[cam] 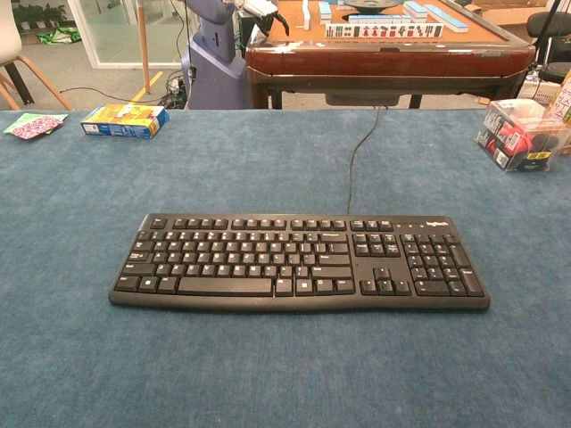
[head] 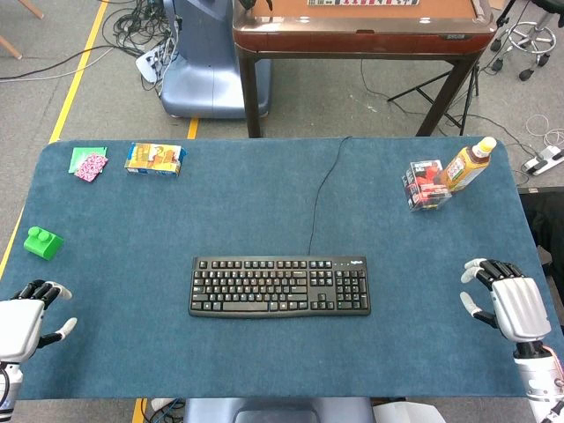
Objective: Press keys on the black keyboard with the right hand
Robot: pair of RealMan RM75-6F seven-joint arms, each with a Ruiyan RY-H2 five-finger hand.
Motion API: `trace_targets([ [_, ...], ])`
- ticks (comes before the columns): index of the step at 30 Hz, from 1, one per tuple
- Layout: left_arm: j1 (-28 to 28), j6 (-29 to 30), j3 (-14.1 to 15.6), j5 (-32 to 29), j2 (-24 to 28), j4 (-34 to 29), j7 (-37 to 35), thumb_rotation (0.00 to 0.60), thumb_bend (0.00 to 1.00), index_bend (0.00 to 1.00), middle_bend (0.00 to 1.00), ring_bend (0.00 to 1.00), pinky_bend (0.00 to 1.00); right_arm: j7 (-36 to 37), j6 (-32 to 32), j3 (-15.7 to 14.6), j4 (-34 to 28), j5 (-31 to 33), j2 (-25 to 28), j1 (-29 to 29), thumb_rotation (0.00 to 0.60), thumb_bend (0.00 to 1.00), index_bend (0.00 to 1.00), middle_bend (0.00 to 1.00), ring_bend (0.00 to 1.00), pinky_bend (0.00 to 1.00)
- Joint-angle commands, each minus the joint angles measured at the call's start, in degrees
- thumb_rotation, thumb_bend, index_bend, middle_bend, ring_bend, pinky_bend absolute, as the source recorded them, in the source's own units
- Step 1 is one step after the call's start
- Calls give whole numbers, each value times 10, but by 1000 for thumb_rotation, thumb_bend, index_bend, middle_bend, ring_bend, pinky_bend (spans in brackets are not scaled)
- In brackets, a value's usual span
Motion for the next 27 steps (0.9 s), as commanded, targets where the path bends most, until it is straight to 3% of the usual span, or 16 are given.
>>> trace_targets([
  [1, 0, -1, 0, -1, 0, 1, 0, 600, 166, 454, 388, 264, 451, 1, -4, 0, 0, 2, 1, 2, 600, 155, 413, 211, 176, 276],
  [27, 0, -8, 0, -7, -2, 5, -2, 600, 166, 454, 388, 264, 451, 0, -48, -13, -26, 15, 23, 13, 600, 157, 413, 231, 177, 352],
])
